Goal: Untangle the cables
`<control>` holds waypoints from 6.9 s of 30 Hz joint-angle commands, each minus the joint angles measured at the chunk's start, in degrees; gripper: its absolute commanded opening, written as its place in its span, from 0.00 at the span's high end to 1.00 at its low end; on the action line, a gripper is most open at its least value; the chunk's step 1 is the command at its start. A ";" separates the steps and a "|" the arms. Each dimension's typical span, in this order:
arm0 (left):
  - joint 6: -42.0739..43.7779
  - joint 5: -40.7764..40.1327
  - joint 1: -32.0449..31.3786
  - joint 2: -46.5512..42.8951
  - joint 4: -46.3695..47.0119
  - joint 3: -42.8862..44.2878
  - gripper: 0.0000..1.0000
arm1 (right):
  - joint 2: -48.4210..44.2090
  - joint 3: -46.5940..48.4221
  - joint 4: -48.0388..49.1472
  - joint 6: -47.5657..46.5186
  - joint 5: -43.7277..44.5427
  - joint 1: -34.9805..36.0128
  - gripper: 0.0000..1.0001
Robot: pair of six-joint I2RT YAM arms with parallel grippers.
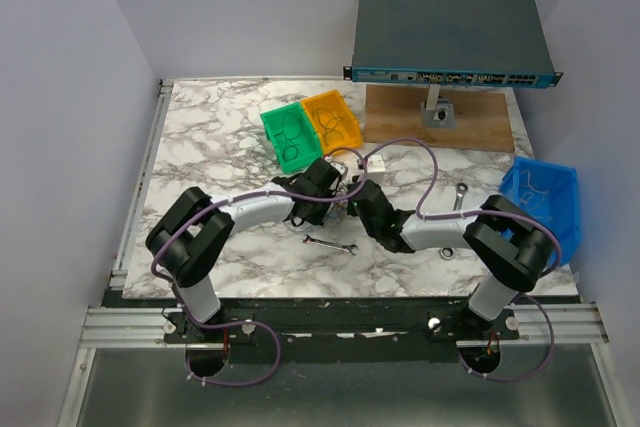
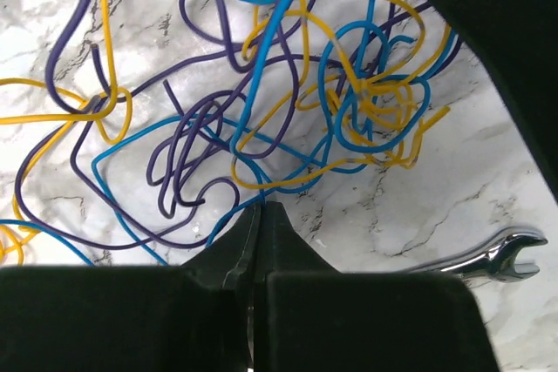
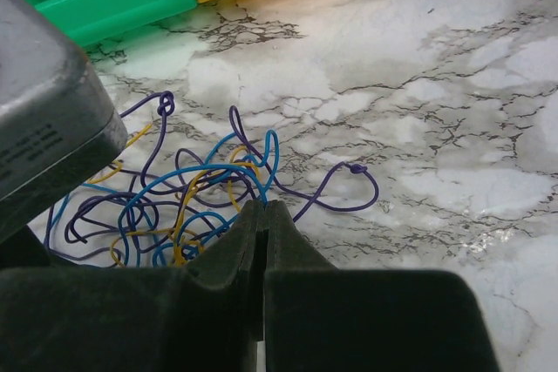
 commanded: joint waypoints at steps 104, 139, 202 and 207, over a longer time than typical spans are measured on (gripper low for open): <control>-8.77 8.13 34.63 -52.53 -21.61 12.18 1.00 | -21.31 -12.48 13.99 -12.82 -27.61 -5.16 0.07; -6.63 3.31 34.63 -55.26 -28.45 30.11 1.00 | 16.79 11.90 20.64 -9.52 -24.11 8.53 0.95; -27.30 23.07 26.72 14.74 -7.15 70.09 1.00 | -42.65 -8.18 -11.90 -6.82 -3.18 -6.09 0.12; -27.89 19.97 26.37 21.03 -3.22 69.78 1.00 | -45.18 -9.51 -11.30 -6.55 -2.55 -6.07 0.12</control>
